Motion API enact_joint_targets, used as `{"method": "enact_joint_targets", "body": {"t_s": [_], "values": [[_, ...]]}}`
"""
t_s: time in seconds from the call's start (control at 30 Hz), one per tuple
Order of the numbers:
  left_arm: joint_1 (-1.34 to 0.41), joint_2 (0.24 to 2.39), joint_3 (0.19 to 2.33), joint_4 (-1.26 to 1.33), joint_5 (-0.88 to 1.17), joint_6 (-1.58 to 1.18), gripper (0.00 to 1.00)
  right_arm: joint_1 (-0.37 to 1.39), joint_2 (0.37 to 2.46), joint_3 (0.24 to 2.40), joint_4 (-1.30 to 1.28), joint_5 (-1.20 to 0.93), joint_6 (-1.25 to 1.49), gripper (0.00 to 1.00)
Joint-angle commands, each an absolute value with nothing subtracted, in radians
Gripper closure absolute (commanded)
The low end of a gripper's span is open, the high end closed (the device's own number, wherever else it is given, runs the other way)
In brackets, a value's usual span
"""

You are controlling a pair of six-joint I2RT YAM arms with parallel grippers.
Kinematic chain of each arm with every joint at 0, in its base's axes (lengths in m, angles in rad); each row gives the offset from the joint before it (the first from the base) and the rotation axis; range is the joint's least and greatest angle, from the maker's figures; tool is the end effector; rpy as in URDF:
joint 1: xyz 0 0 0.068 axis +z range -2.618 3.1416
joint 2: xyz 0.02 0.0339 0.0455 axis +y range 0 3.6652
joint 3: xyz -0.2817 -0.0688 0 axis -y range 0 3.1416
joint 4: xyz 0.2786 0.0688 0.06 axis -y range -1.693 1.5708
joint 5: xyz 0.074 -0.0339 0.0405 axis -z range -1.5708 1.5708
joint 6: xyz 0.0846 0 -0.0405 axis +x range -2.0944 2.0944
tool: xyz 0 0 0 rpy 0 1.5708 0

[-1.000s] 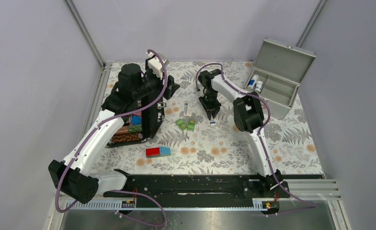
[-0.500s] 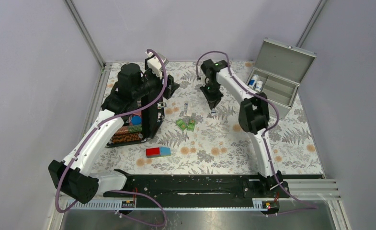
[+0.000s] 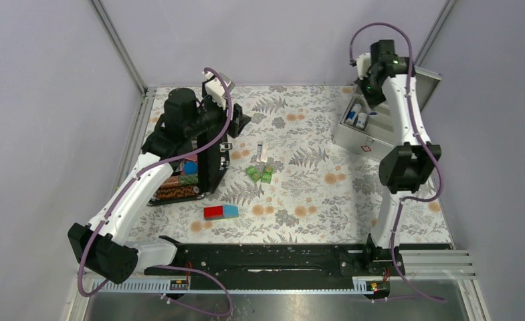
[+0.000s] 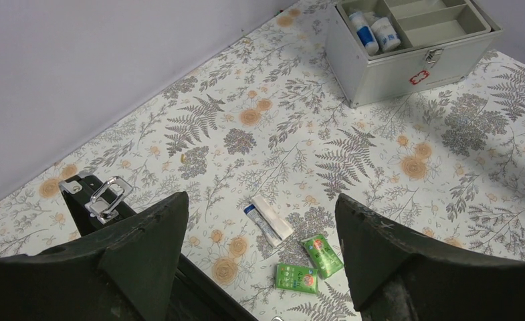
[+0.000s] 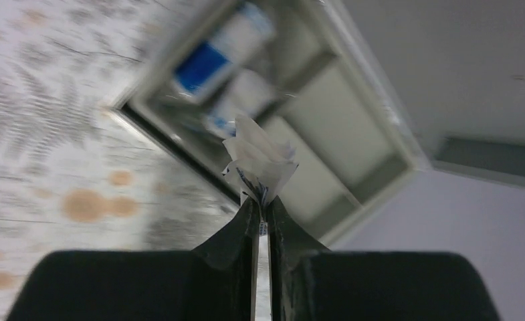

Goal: Organize the medicine kit
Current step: Place the medical item at the medicine box.

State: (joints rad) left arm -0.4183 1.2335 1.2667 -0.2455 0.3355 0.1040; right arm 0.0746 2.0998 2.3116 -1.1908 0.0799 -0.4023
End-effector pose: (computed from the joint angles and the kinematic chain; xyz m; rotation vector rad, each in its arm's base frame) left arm 0.3119 -0.1691 0.4161 0.6965 1.6612 -0.5240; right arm 0.5093 0.0313 0.3425 -0.5746 2.4960 -0.2284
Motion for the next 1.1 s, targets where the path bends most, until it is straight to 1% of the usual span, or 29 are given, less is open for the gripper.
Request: {"method": "enact_joint_targets", "body": {"t_s": [0.0, 0.13, 0.23, 0.4, 0.5, 0.7, 0.8, 0.87, 0.9, 1.0, 1.07], "values": [[-0.408, 1.229, 1.272, -0.207, 0.343, 0.104, 0.20, -0.021, 1.988, 2.168, -1.016, 0.190, -0.744, 0.90], [-0.408, 1.235, 1.278, -0.208, 0.342, 0.106, 0.20, -0.108, 1.953, 2.033, -0.814, 0.192, -0.991, 0.89], [-0.408, 1.239, 1.280, -0.208, 0.342, 0.106, 0.20, -0.141, 1.969, 1.997, -0.700, 0.183, -1.127, 0.88], [-0.407, 1.240, 1.281, -0.212, 0.342, 0.107, 0.20, -0.153, 2.046, 2.071, -0.692, 0.137, -1.246, 0.88], [-0.407, 1.234, 1.282, -0.217, 0.337, 0.114, 0.20, -0.154, 2.063, 2.060, -0.692, 0.115, -1.314, 0.88], [-0.396, 1.229, 1.281, -0.221, 0.336, 0.118, 0.20, -0.160, 2.006, 1.885, -0.687, 0.086, -1.449, 0.88], [-0.393, 1.230, 1.281, -0.221, 0.337, 0.115, 0.20, -0.160, 1.971, 1.772, -0.601, 0.100, -1.463, 0.88], [-0.393, 1.234, 1.285, -0.221, 0.339, 0.113, 0.20, -0.160, 1.966, 1.744, -0.594, 0.110, -1.461, 0.87], [-0.393, 1.237, 1.286, -0.220, 0.340, 0.110, 0.20, -0.160, 1.966, 1.735, -0.594, 0.112, -1.462, 0.84], [-0.393, 1.245, 1.296, -0.218, 0.346, 0.101, 0.20, -0.160, 1.976, 1.746, -0.591, 0.132, -1.431, 0.68], [-0.393, 1.248, 1.299, -0.216, 0.349, 0.098, 0.20, -0.160, 1.991, 1.764, -0.592, 0.154, -1.410, 0.60]]}}
